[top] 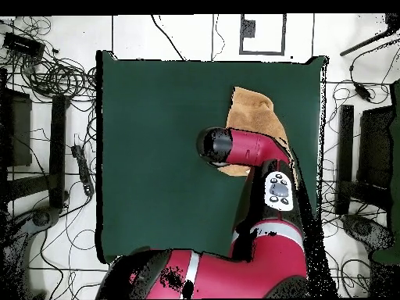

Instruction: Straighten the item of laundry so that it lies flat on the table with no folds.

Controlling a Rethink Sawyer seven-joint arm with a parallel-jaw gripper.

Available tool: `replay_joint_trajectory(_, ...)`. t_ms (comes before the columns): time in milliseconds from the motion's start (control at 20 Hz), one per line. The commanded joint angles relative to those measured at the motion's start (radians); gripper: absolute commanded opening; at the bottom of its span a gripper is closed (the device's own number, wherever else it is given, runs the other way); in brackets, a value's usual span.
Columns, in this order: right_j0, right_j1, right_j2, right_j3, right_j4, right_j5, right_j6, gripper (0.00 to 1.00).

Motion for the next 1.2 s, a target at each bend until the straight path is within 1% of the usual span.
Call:
replay_joint_trajectory(50,0.053,-0.028,0.050,0.086,0.043,0.058,0.199,0.00)
replay_joint_trajectory(100,0.053,-0.028,0.048,0.088,0.045,0.069,0.201,0.00)
replay_joint_trajectory(150,0.054,-0.029,0.046,0.090,0.048,0.080,0.204,1.00)
replay_joint_trajectory(250,0.054,-0.032,0.050,0.091,0.034,0.068,0.182,1.00)
replay_joint_trajectory(550,0.062,-0.048,0.045,0.118,0.016,0.049,0.171,1.00)
replay_joint_trajectory(600,0.061,-0.053,0.051,0.129,0.013,0.012,0.176,1.00)
replay_joint_trajectory(700,0.065,-0.065,0.048,0.158,0.013,0.059,0.165,1.00)
replay_joint_trajectory(800,0.059,-0.070,0.056,0.184,0.007,0.034,0.159,1.00)
replay_joint_trajectory(1000,0.066,-0.082,0.041,0.224,-0.014,-0.010,0.166,1.00)
replay_joint_trajectory(1200,0.041,-0.080,0.077,0.262,-0.021,-0.074,0.143,1.00)
